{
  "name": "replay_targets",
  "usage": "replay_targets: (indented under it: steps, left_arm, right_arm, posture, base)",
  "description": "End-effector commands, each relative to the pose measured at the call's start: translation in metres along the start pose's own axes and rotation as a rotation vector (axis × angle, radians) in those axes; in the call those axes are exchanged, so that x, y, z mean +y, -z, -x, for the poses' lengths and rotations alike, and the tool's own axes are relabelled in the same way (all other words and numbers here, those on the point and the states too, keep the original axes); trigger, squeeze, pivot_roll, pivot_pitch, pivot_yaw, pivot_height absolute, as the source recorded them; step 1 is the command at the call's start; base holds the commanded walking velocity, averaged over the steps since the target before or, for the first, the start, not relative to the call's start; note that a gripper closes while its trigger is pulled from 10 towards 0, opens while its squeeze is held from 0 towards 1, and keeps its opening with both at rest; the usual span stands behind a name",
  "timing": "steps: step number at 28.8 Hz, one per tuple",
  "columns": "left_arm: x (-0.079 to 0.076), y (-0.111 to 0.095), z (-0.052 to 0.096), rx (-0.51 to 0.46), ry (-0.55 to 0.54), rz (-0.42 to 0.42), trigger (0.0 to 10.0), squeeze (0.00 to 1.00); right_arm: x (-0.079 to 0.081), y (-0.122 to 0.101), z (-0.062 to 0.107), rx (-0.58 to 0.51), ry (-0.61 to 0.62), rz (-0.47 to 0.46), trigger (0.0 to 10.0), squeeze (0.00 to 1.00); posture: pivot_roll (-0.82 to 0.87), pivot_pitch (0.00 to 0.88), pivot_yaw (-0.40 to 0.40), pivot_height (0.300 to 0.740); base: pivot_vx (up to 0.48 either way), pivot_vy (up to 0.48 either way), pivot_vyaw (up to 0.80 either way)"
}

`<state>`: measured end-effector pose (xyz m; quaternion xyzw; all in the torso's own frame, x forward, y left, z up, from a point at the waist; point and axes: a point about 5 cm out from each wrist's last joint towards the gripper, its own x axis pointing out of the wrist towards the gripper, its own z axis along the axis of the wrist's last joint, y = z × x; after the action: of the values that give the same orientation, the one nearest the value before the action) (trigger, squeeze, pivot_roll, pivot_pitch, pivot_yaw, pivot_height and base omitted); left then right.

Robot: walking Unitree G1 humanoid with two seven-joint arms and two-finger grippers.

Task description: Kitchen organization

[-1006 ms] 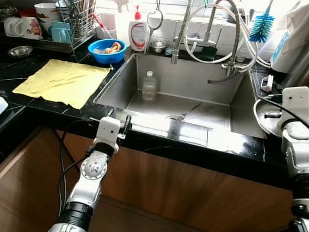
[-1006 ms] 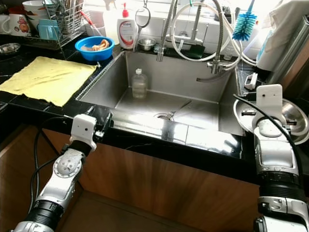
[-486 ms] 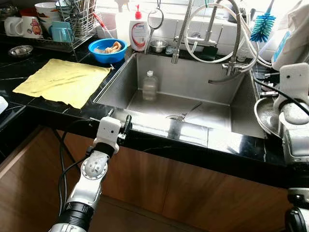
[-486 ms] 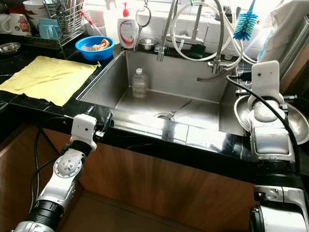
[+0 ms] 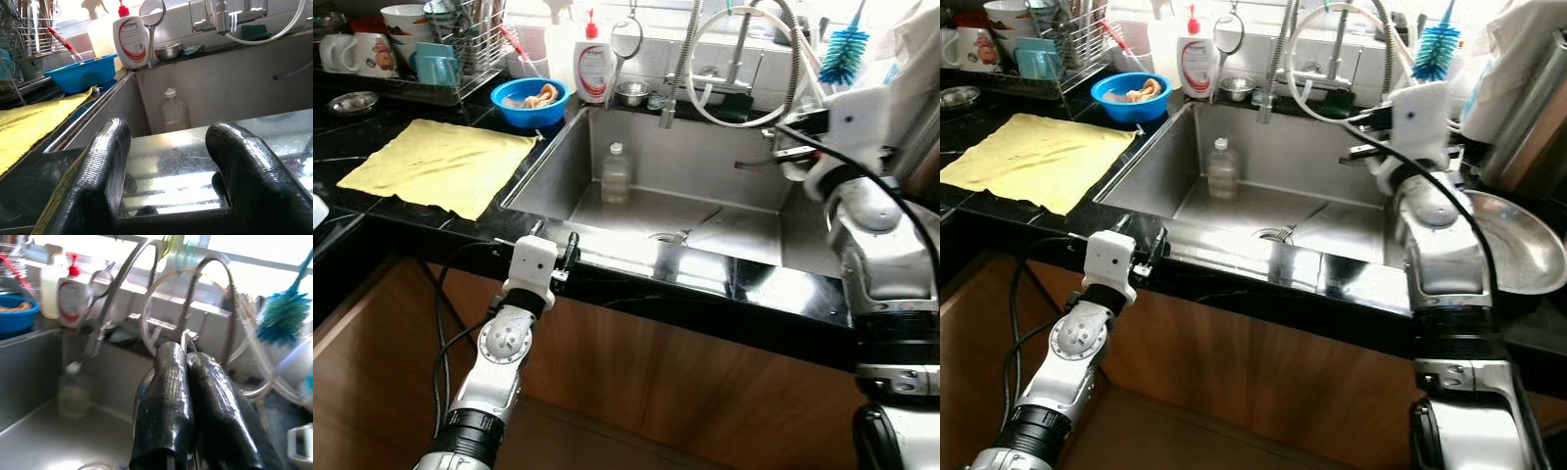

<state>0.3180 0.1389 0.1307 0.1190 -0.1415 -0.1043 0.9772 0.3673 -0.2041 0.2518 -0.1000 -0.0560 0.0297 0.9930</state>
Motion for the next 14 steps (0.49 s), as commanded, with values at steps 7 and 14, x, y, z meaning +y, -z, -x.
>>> replay_targets:
  steps: [7,14]
  left_arm:
    - [0.001,0.017,0.008,0.093,-0.011,-0.002,10.0,0.00]
    - [0.002,0.016,0.009,0.092,-0.010,-0.003,10.0,0.00]
  right_arm:
    - [0.003,0.044,-0.001,0.132,-0.059,-0.100,10.0,0.00]
    - [0.006,0.063,0.001,0.170,-0.095,-0.127,10.0,0.00]
  posture:
    - [0.01,0.000,-0.041,0.740]
    - [0.01,0.000,-0.039,0.740]
  base:
    - [0.000,0.000,0.00]
    - [0.000,0.000,0.00]
